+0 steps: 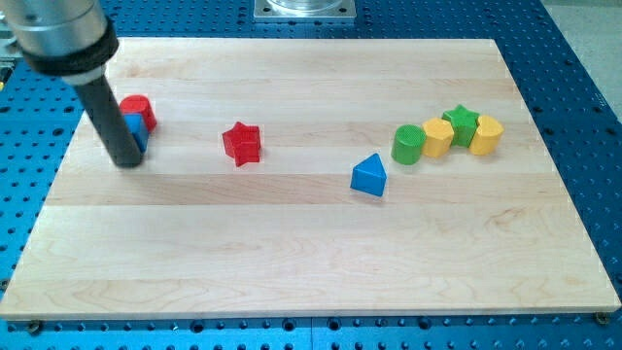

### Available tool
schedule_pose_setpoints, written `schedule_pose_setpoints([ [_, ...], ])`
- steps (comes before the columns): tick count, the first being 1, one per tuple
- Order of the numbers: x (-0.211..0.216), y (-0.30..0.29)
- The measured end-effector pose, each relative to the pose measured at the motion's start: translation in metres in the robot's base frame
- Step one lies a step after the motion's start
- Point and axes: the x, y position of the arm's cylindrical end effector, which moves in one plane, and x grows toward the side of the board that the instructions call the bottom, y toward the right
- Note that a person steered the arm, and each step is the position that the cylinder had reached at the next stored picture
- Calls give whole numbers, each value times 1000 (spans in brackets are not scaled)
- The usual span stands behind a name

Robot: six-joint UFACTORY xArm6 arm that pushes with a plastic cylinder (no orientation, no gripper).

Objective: Push the red star along with the triangle towards the top left corner of the board

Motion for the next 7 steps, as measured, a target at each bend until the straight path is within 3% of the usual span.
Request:
schedule_pose_setpoints([
  [2, -93, 0],
  [3, -83, 18],
  [4, -87, 152],
  [5, 2, 228],
  [6, 26, 147],
  [7, -39, 62],
])
